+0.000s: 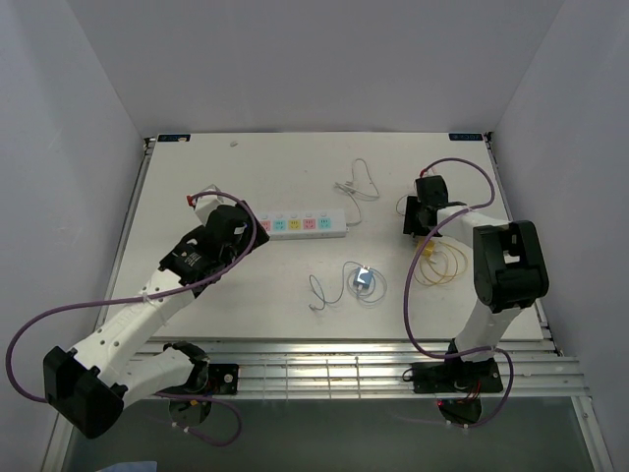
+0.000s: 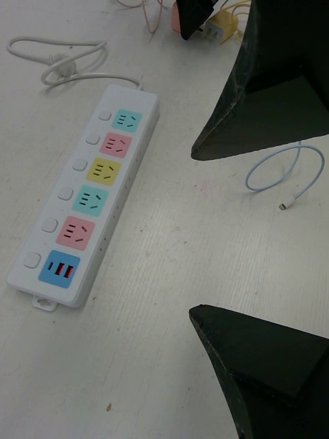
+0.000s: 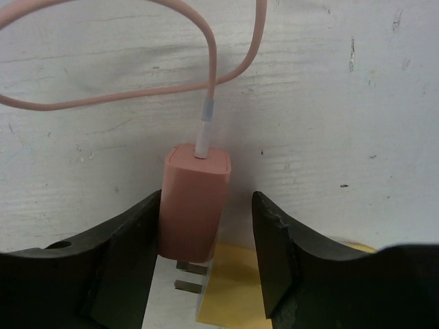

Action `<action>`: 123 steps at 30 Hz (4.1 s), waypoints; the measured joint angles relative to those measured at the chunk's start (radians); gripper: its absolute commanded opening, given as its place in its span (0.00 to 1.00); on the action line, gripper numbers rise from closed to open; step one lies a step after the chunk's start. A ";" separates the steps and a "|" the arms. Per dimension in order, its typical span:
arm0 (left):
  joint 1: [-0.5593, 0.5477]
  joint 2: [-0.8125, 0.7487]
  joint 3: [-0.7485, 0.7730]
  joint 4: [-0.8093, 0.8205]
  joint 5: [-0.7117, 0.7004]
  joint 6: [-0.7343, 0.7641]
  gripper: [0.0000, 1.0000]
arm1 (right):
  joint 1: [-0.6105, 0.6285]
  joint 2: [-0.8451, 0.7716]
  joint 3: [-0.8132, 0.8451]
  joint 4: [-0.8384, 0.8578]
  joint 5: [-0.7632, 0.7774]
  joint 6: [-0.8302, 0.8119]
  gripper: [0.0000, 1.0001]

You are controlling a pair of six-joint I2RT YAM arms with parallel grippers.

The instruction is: Insert the plug

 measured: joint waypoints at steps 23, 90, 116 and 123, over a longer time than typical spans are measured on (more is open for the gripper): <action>0.003 -0.015 -0.010 0.000 0.028 0.013 0.98 | 0.000 -0.146 0.006 -0.035 -0.238 -0.051 0.10; -0.253 0.041 -0.043 0.726 0.753 -0.125 0.98 | 0.590 -0.679 -0.253 0.187 -0.008 -0.314 0.08; -0.316 0.092 -0.136 0.941 0.380 -0.225 0.98 | 0.591 -0.845 -0.330 0.218 -0.247 -0.170 0.08; -0.316 0.110 -0.136 0.937 0.360 -0.224 0.98 | 0.591 -0.848 -0.341 0.229 -0.326 -0.159 0.08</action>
